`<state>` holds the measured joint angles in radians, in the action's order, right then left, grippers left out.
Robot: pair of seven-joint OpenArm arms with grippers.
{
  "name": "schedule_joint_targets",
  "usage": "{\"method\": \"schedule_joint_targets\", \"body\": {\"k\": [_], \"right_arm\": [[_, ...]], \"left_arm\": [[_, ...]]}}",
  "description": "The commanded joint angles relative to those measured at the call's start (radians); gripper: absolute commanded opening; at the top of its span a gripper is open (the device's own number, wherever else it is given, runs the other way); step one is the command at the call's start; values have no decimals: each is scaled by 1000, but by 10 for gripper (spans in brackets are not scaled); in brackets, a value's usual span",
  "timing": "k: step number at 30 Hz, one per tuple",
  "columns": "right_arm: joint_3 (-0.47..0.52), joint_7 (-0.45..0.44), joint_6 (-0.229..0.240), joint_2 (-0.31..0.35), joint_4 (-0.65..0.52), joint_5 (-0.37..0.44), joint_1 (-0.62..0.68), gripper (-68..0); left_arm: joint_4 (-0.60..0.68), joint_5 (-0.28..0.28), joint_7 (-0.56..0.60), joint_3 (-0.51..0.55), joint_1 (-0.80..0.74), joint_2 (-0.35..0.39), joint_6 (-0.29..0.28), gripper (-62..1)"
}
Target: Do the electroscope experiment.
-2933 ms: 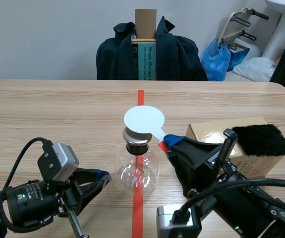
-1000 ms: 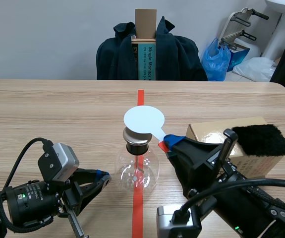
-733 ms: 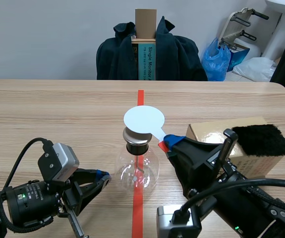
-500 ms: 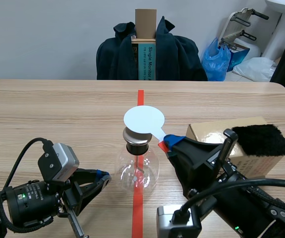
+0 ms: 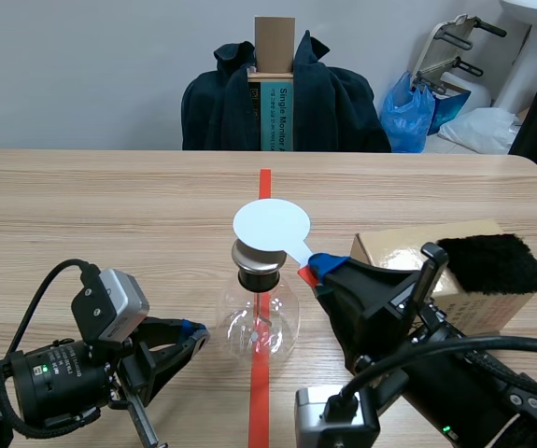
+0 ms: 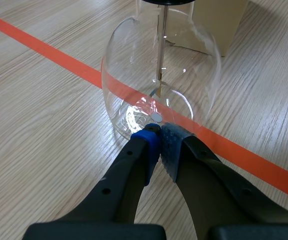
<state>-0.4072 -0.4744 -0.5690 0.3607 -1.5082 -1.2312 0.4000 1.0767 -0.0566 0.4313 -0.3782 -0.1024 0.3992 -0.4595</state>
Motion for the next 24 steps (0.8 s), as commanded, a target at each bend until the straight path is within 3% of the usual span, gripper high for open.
{"method": "schedule_joint_targets", "body": {"k": [1,24], "right_arm": [[9,3,-14,14,-8,4,5,-669],[10,381,-14,14,-8,4,5,-669]], "left_arm": [[15,7,14,5,3,-2,3,-582],[15,7,13,5,3,-2,2,-582]]}}
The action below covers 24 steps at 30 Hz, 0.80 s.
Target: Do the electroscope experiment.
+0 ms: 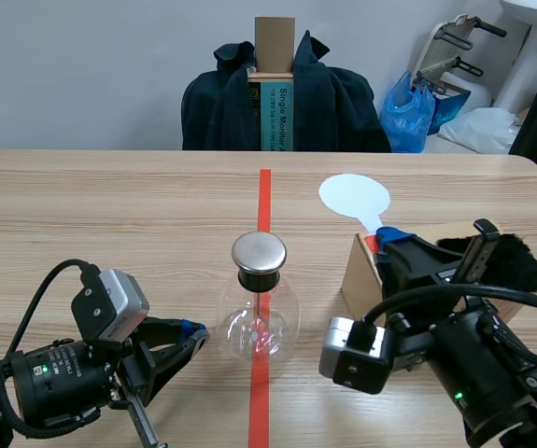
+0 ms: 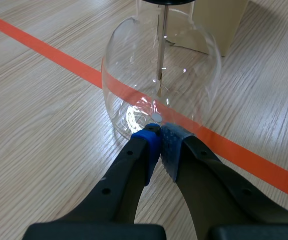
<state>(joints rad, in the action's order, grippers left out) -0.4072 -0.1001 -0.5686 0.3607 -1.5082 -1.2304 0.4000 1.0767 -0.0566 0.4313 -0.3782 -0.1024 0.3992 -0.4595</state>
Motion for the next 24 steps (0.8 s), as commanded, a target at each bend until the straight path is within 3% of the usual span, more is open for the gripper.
{"method": "schedule_joint_targets", "body": {"k": [1,9,24], "right_arm": [[10,14,-14,14,-8,3,5,-669],[9,-2,-14,14,-8,3,5,-669],[8,-325,-14,14,-8,3,5,-669]], "left_arm": [[15,7,13,5,3,-2,2,-582],[15,6,13,5,3,-2,2,-582],[15,6,13,5,3,-2,2,-582]]}}
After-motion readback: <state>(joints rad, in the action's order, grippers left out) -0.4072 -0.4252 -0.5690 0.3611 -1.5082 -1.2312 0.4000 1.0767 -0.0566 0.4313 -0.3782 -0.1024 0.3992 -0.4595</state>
